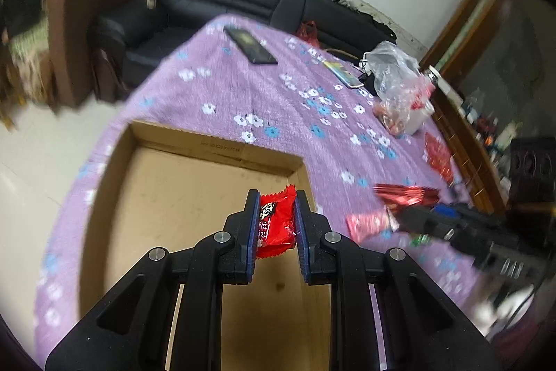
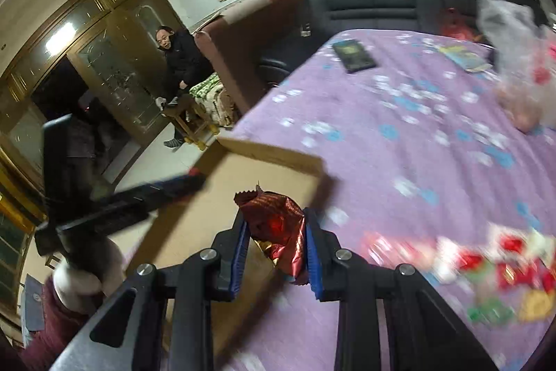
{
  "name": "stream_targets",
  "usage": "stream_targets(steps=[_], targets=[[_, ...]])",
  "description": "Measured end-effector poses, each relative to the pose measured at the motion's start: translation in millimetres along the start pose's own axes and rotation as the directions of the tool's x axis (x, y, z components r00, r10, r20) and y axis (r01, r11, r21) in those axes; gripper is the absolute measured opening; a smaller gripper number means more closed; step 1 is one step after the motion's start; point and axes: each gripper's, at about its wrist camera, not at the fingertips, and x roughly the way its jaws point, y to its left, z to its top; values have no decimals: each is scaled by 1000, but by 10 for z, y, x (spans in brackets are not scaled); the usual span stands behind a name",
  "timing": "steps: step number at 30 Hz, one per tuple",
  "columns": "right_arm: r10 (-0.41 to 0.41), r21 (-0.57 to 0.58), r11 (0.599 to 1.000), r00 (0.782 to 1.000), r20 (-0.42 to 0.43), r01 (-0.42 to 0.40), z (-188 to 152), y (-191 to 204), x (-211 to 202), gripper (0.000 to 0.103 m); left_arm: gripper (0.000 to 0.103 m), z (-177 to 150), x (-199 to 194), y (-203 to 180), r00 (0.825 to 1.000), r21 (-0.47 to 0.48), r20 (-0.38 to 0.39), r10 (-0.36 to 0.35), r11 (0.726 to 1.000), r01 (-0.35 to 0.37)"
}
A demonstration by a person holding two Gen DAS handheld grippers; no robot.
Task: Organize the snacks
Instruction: 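Carry both snacks over the cardboard box and open both tools to drop them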
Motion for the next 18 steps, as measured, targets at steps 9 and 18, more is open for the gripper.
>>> stream_targets(steps=[9,18], targets=[[-71,-32,997,993,-94,68,142,190,1047,32,18,125,477,464,996,-118,-47,75,990,-81],[-138,-60,989,989,-57,134,52,131,1167,52,19,83,468,522,973,-125,-88,213,967,-223]])
